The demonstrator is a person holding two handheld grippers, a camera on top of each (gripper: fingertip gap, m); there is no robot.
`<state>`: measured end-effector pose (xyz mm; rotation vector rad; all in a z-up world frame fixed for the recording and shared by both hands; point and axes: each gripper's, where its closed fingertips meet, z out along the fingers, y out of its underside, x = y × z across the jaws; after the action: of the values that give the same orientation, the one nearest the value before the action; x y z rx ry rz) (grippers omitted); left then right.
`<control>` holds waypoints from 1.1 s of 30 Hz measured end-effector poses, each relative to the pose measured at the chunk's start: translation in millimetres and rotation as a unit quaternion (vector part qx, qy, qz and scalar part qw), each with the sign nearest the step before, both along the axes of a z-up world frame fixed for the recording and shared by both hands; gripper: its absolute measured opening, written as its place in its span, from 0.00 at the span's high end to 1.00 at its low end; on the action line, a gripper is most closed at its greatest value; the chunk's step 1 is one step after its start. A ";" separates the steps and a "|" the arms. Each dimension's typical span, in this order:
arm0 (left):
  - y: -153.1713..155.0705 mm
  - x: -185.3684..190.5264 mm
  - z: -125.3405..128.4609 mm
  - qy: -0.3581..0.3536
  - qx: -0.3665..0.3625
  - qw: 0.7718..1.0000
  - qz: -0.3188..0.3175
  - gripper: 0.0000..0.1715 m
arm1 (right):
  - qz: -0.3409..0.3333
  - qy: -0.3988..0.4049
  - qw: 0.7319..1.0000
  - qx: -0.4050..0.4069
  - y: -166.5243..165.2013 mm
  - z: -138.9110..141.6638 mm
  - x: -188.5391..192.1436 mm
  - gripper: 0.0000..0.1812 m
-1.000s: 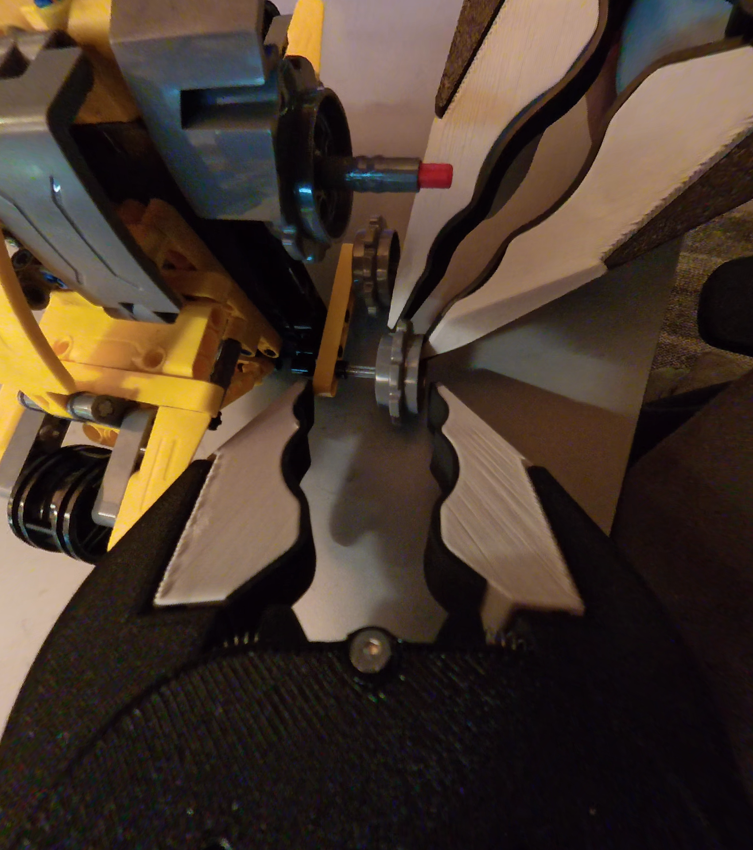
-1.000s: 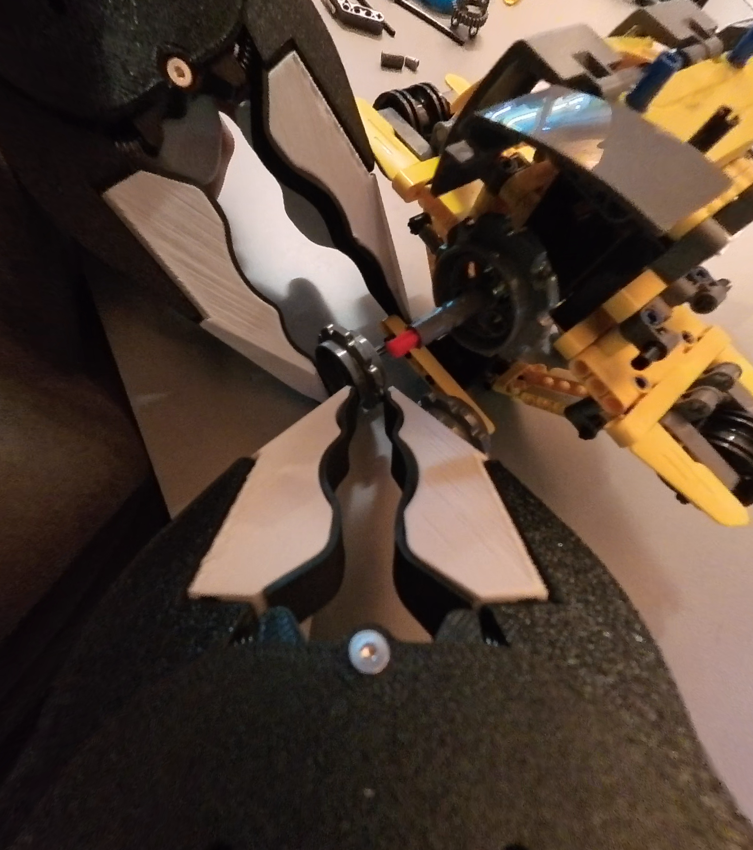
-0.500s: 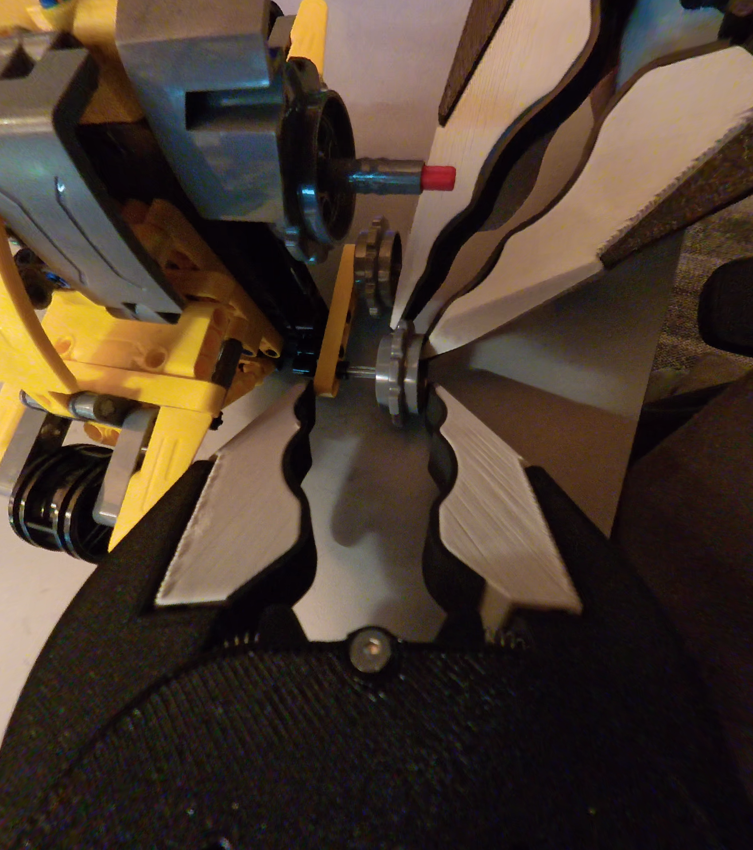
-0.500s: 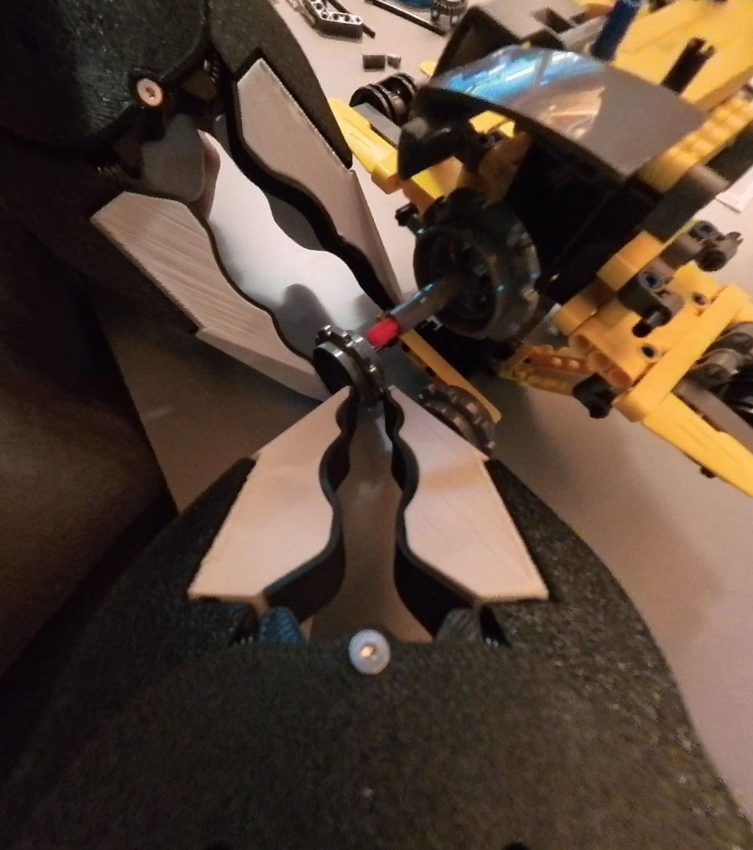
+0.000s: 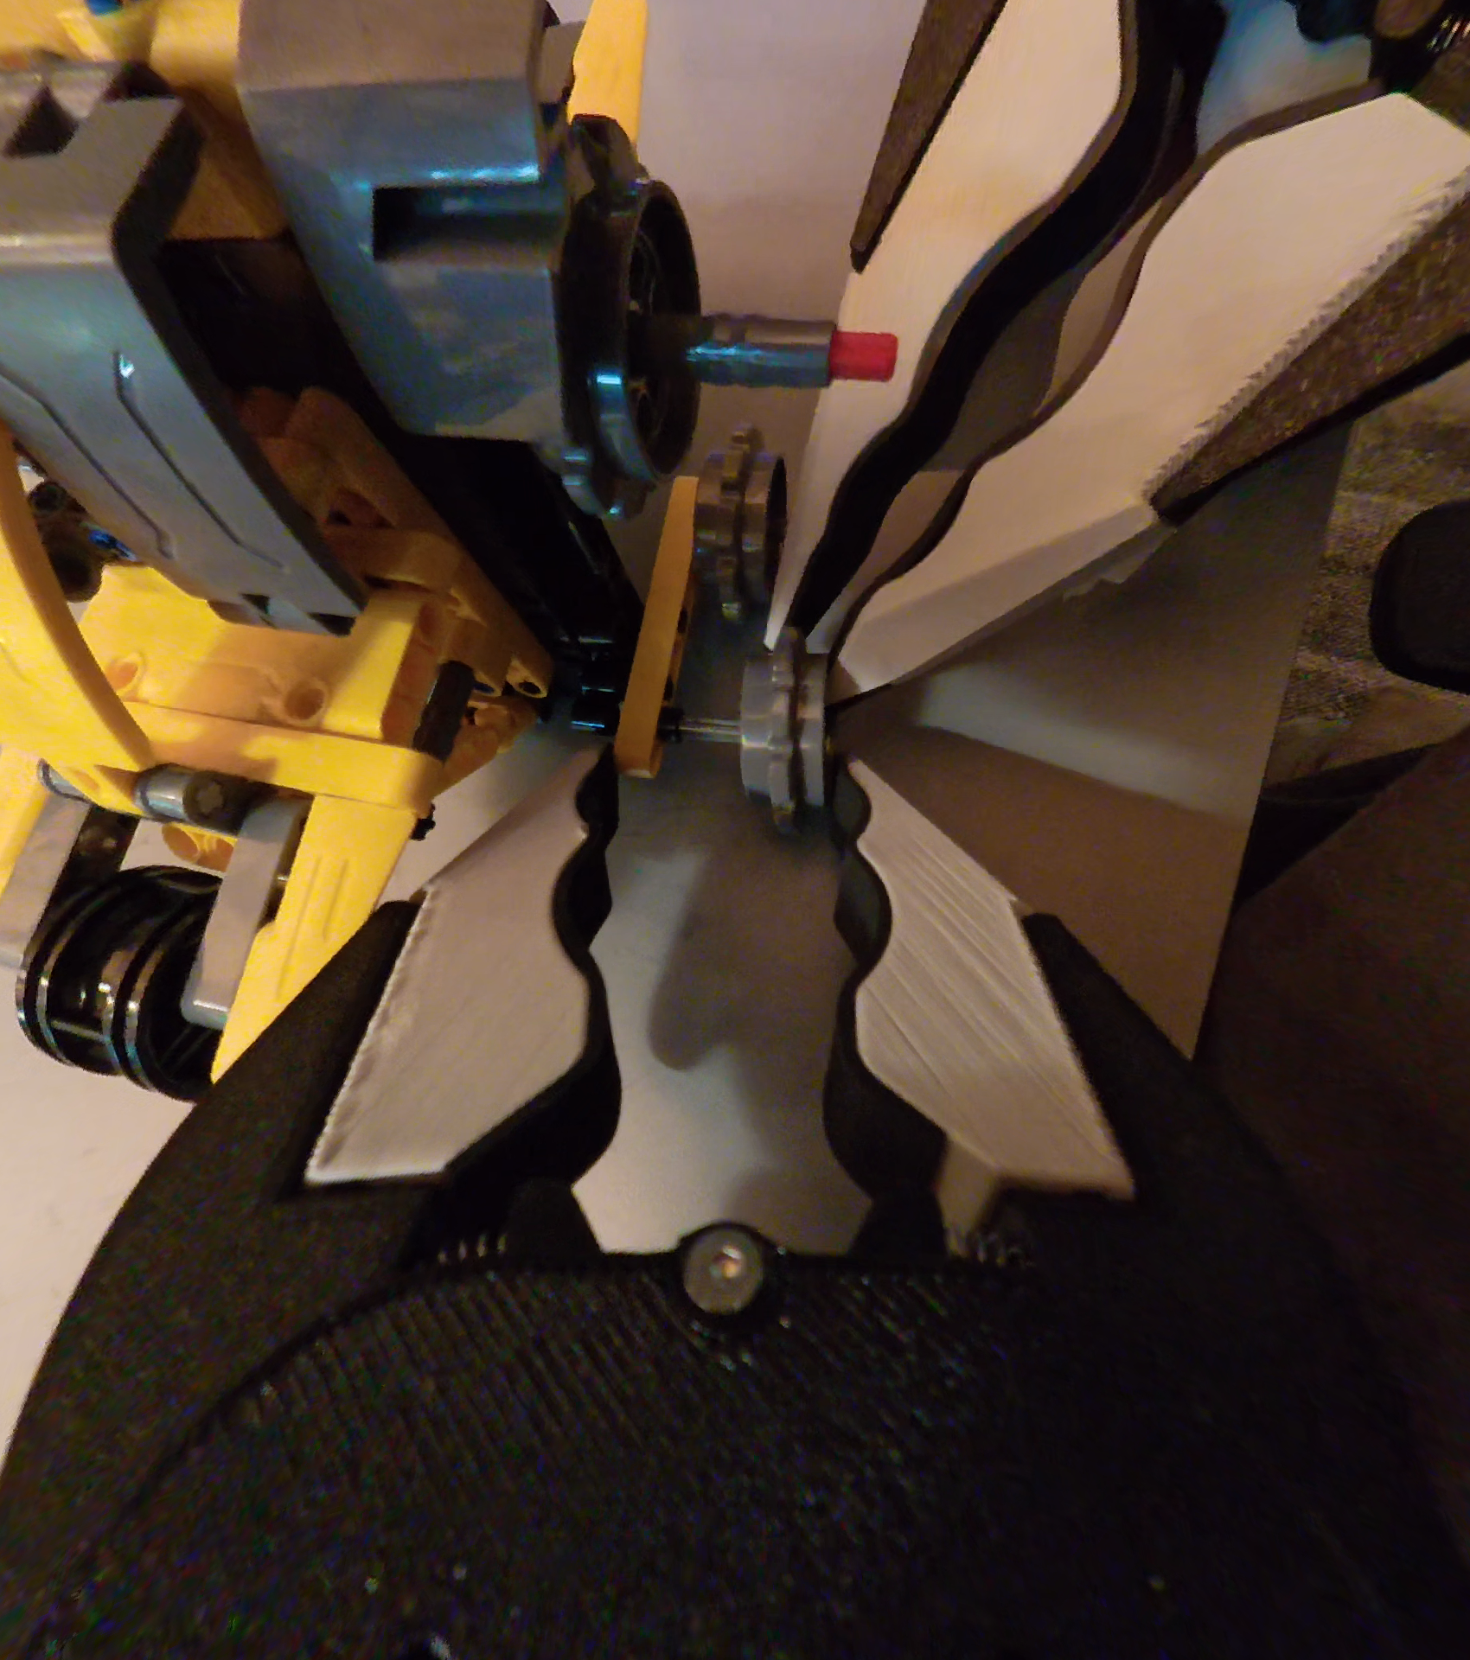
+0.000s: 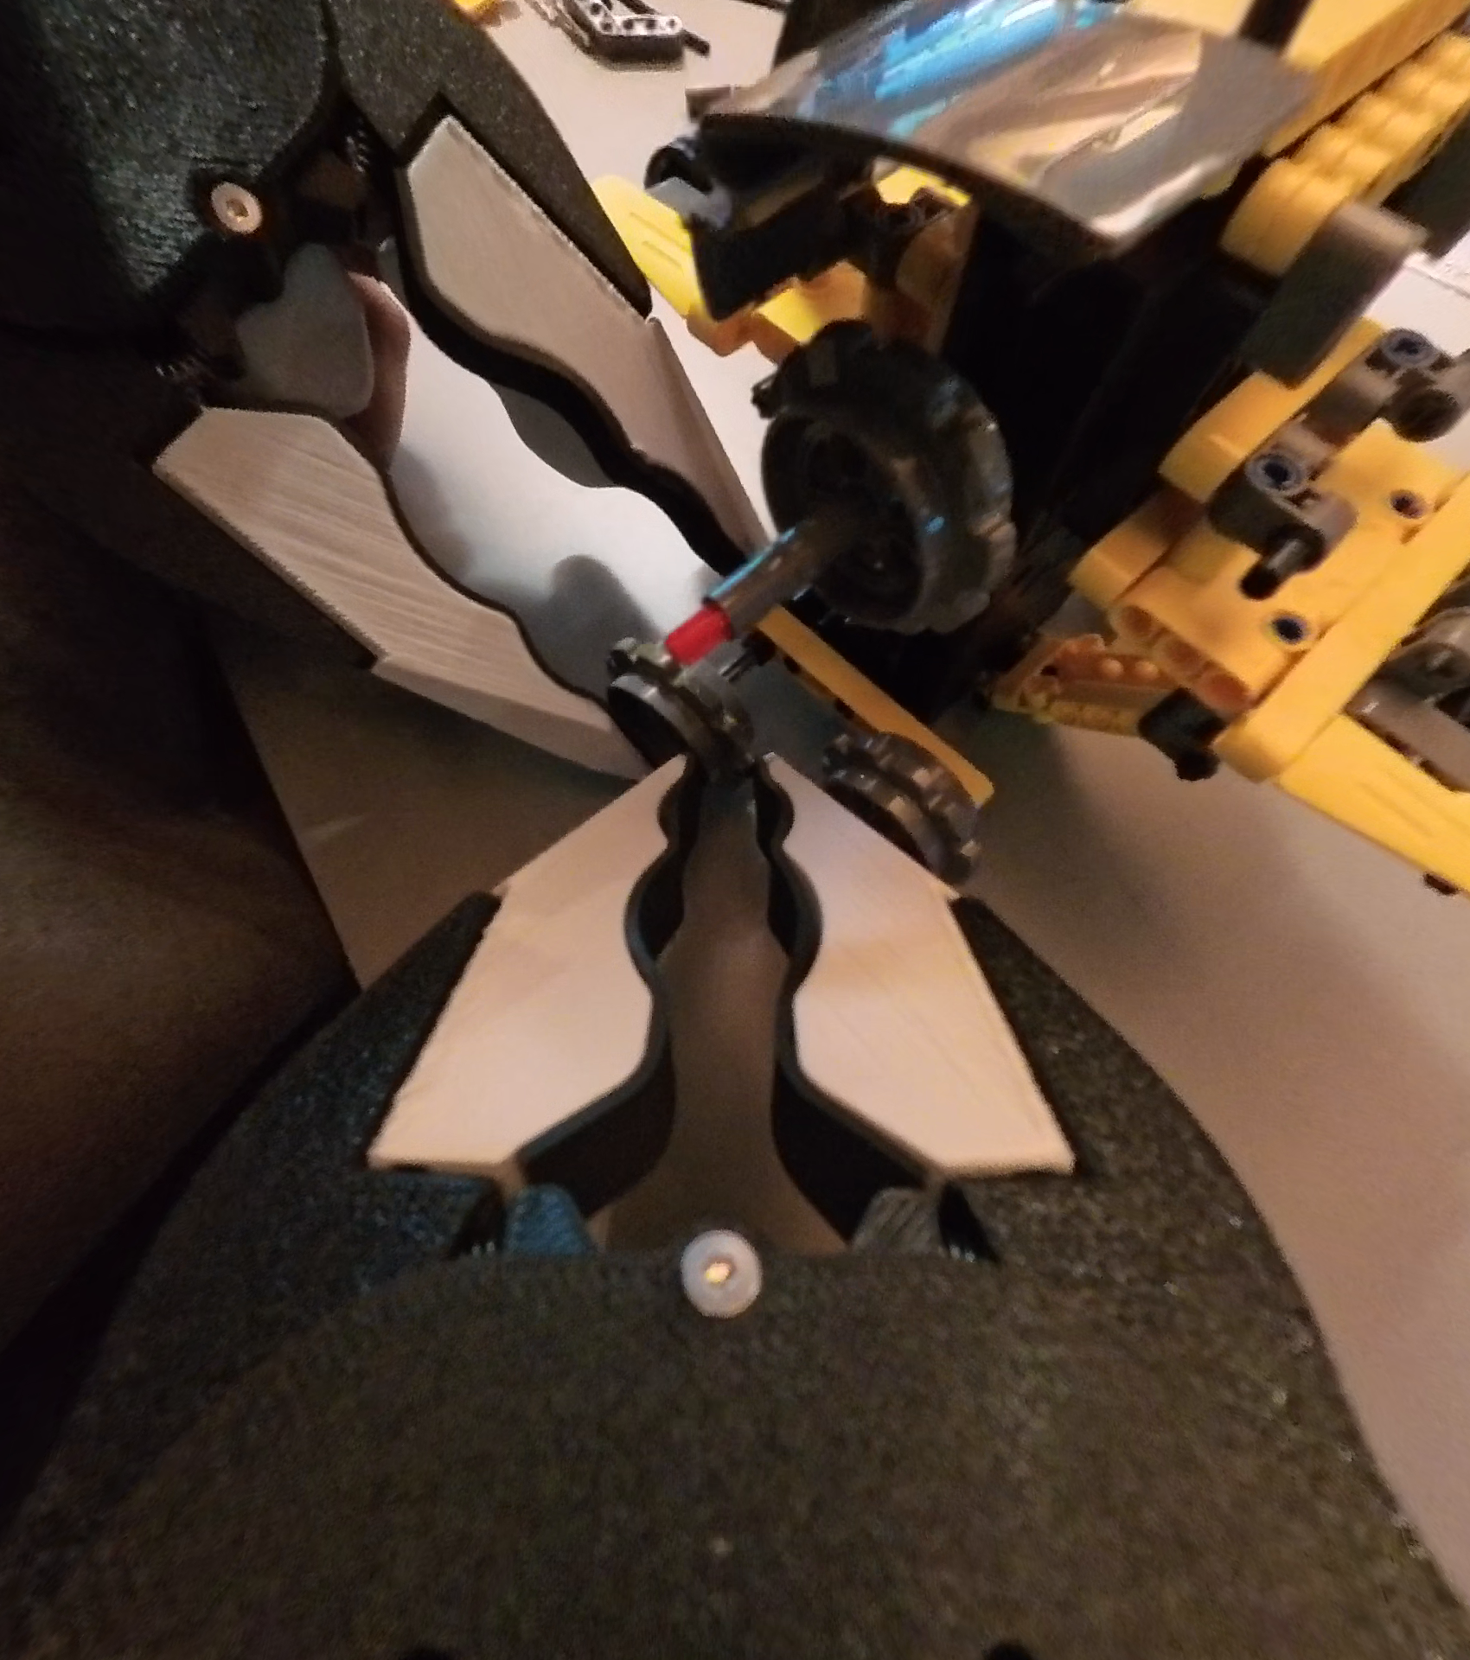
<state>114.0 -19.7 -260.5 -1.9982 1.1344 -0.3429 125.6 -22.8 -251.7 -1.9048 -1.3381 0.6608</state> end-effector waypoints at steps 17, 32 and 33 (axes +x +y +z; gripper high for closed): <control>0.1 0.4 -0.3 0.011 0.015 1.000 -0.006 0.72 | -0.014 0.000 0.997 -0.080 -0.8 -1.0 0.7 0.93; 0.5 -0.1 -1.3 0.015 0.016 1.000 -0.008 0.72 | -0.076 0.042 0.981 -0.172 -1.2 -4.1 -0.1 0.93; 0.7 -0.2 -1.4 0.015 0.015 1.000 -0.007 0.72 | -0.075 0.041 0.982 -0.166 -1.2 -4.1 -0.1 0.93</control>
<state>113.7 -19.0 -261.9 -1.9750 1.1672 -0.3020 125.5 -24.0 -255.8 -2.1900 -1.0688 0.9205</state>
